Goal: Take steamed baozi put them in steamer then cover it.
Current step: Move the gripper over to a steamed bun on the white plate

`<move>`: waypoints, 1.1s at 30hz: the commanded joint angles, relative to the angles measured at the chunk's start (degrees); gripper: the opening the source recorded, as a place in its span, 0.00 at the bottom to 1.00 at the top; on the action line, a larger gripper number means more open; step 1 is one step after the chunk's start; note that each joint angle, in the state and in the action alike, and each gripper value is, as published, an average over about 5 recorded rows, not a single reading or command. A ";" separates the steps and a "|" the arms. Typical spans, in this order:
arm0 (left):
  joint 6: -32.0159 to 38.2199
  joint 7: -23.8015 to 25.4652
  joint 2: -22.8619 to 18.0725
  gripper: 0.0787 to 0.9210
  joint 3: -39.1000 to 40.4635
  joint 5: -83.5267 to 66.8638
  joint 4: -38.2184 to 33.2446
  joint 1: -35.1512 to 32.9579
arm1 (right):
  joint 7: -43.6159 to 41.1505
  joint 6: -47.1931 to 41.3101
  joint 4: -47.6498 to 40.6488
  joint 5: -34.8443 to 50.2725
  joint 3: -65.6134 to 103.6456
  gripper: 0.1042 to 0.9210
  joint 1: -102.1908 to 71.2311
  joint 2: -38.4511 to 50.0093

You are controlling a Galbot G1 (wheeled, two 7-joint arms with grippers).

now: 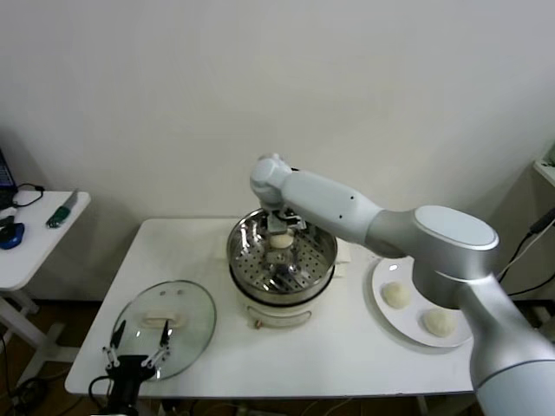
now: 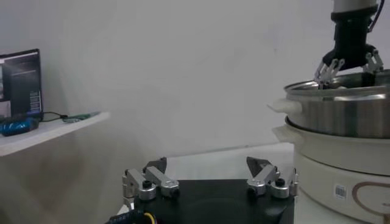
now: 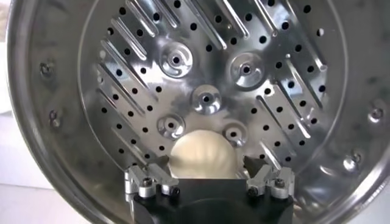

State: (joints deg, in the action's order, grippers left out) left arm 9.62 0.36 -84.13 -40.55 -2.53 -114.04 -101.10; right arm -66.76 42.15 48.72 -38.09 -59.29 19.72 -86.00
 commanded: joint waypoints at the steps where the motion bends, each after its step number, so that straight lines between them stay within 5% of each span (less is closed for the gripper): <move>1: -0.07 -0.02 -0.04 0.88 -0.01 -0.04 -0.07 -0.09 | -1.24 0.03 0.89 5.39 0.81 0.88 3.55 1.51; 9: -0.26 -0.05 0.07 0.88 0.10 -0.04 -0.71 -0.42 | -1.72 -8.35 5.00 30.04 -9.66 0.88 16.30 10.42; 16: -0.75 -0.04 0.35 0.88 0.33 0.01 -1.64 -0.64 | 6.24 -36.59 17.23 63.09 -32.11 0.88 29.07 25.97; 24: -1.51 0.09 0.21 0.88 1.45 0.33 -2.61 -1.05 | 3.04 -55.01 20.36 69.48 -30.41 0.88 24.66 40.27; 33: -1.96 0.05 -0.12 0.88 1.88 0.88 -2.95 -1.16 | 3.46 -59.52 18.12 63.50 -22.61 0.88 8.32 46.15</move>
State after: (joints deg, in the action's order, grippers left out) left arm 7.85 0.42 -84.21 -38.86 -1.87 -116.80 -102.23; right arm -63.79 -5.36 65.80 21.63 -83.27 37.12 -49.69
